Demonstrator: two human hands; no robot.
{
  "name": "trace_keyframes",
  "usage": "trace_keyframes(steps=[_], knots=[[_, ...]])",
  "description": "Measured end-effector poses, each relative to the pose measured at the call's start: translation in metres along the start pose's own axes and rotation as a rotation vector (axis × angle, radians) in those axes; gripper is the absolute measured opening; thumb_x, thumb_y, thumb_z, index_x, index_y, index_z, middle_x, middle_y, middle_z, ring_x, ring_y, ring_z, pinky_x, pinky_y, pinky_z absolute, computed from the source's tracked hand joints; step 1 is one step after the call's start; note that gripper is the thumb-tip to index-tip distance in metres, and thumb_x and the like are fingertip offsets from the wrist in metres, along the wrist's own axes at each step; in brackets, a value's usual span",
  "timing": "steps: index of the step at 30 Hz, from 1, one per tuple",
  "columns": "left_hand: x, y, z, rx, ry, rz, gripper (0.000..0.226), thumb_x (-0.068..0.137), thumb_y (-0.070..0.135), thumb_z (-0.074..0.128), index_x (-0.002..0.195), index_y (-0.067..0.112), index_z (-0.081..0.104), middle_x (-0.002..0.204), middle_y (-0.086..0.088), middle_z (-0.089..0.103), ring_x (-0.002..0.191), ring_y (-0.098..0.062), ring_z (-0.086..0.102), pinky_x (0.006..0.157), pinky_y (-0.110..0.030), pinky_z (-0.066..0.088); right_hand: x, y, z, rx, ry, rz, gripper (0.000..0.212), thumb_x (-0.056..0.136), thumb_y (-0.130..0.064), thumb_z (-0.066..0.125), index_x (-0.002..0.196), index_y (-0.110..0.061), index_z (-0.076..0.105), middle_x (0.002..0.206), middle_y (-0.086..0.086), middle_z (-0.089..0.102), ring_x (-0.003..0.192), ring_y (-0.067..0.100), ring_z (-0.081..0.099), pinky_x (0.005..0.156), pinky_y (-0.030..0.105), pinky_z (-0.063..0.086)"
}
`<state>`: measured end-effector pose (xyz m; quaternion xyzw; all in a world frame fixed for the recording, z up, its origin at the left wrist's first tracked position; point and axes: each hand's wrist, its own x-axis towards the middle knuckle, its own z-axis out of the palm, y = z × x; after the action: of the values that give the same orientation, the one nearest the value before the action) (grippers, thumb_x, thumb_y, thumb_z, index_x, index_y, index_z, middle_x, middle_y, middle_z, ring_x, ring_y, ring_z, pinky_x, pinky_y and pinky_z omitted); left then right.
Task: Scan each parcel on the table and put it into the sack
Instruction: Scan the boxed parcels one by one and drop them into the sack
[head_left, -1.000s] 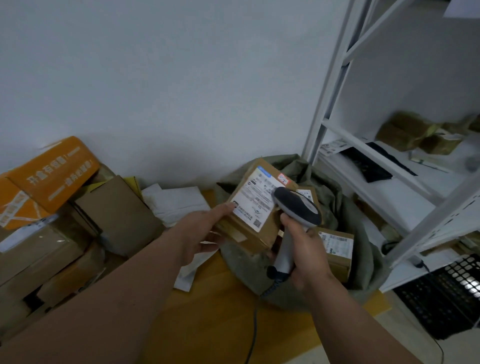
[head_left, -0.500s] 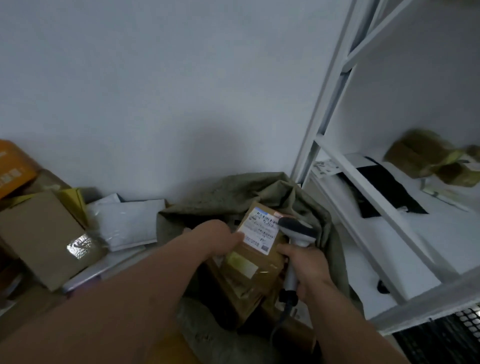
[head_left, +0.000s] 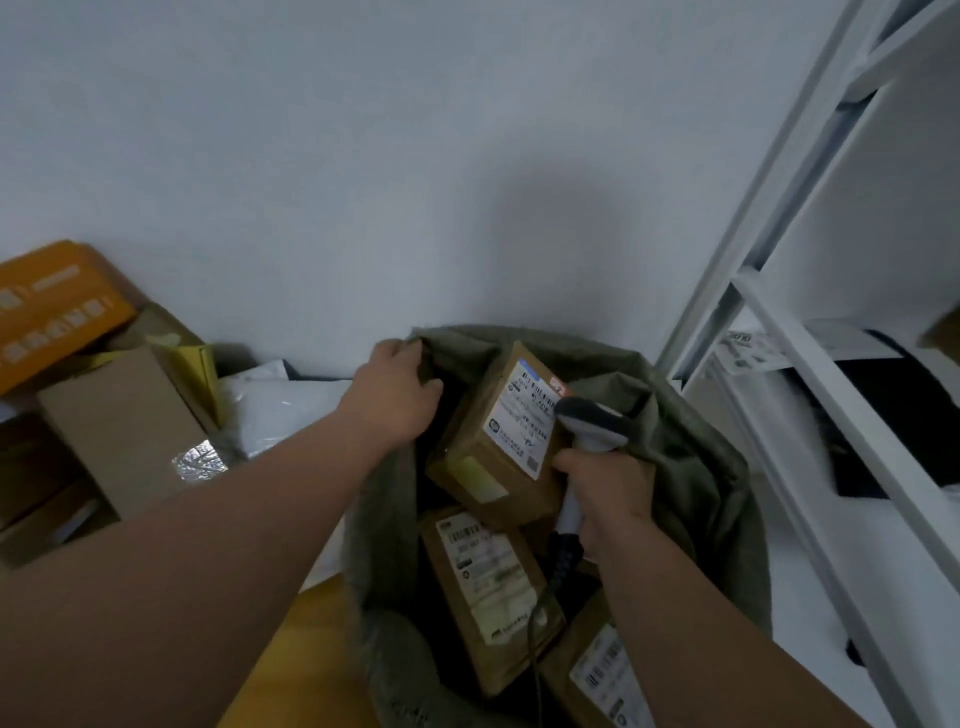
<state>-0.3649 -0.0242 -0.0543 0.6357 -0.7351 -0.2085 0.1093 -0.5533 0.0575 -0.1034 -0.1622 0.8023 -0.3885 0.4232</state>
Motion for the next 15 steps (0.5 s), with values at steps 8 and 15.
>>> trace_keyframes(steps=[8,15], knots=[[0.017,-0.014,-0.027,-0.340,0.103,-0.131,0.064,0.097,0.027,0.052,0.154,0.031,0.022,0.156,-0.008,0.028,0.126,-0.026,0.047,0.092,-0.022,0.032,0.005,-0.014,0.044,-0.033,-0.204,-0.082,0.016,0.079,-0.022,0.072,0.085,-0.011,0.063,0.088,0.012,0.069,0.086,0.028,0.067,0.087,0.046,0.057],[-0.010,-0.041,0.004,-0.148,-0.110,-0.156,0.068,0.084,0.052,0.064,0.145,0.030,0.043,0.146,-0.008,0.043,0.130,-0.026,0.046,0.109,-0.037,0.038,-0.005,-0.003,0.046,0.001,-0.403,-0.037,0.019,0.085,-0.024,0.075,0.096,-0.011,0.066,0.095,0.013,0.072,0.088,0.028,0.069,0.082,0.042,0.059]])
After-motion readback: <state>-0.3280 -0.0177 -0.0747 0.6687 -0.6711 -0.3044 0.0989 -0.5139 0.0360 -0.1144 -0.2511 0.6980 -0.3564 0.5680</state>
